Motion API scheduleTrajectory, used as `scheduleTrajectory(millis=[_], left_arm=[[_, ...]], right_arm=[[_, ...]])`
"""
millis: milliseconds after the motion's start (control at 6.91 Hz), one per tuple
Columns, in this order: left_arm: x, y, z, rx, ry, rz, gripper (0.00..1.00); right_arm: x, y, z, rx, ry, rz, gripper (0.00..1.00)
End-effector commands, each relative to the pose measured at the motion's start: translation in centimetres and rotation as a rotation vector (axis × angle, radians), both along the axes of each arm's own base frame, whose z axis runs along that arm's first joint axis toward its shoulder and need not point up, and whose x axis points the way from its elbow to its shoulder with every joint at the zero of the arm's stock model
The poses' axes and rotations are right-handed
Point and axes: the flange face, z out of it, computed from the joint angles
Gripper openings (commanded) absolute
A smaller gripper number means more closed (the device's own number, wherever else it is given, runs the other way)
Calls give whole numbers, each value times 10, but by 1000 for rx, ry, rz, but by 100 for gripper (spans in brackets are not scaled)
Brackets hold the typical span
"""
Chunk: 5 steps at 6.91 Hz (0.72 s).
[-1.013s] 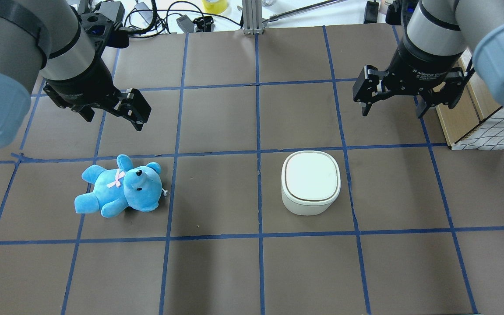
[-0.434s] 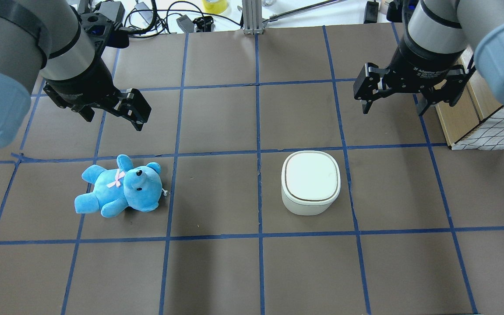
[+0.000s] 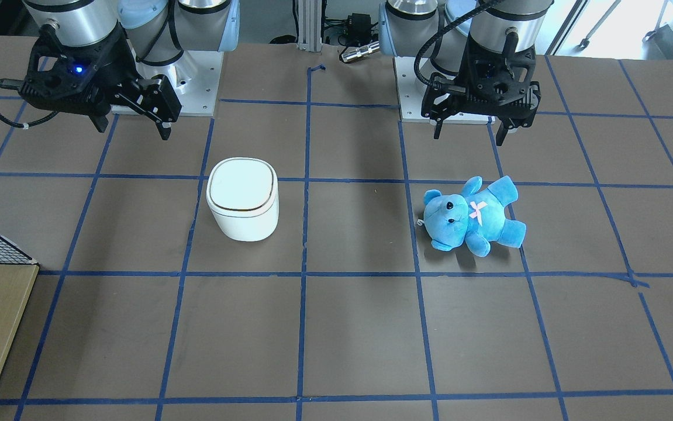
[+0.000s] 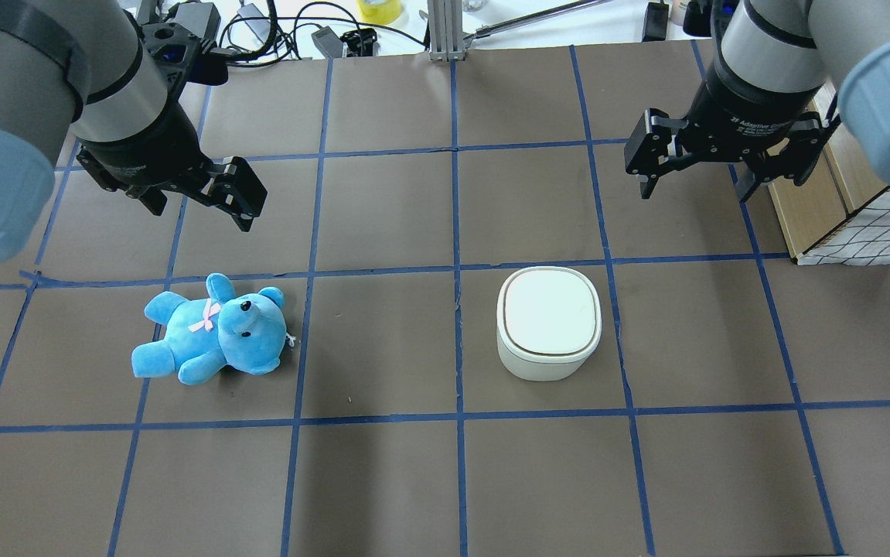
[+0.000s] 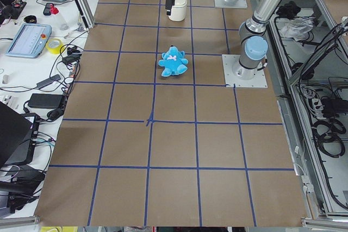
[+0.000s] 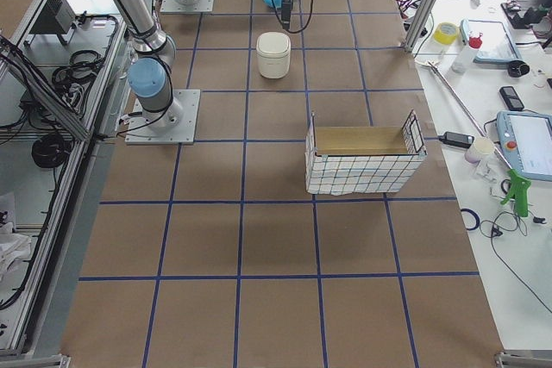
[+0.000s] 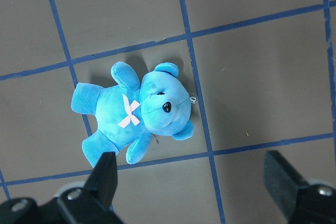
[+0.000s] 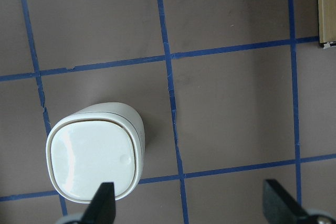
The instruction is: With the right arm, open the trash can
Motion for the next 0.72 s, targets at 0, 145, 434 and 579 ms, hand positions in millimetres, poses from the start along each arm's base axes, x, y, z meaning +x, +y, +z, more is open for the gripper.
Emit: scheduleTrajectory(millis=[0,145,434,579], left_arm=[[0,0,0,0,0,0,100],[0,0,0,0,0,0,100],[0,0,0,0,0,0,100],[0,0,0,0,0,0,100]], right_arm=[[0,0,0,1,0,1,100],[0,0,-2,8,0,4,100],[1,3,-2,25,-4,6,100],[0,2,-2,24,-6,3,100]])
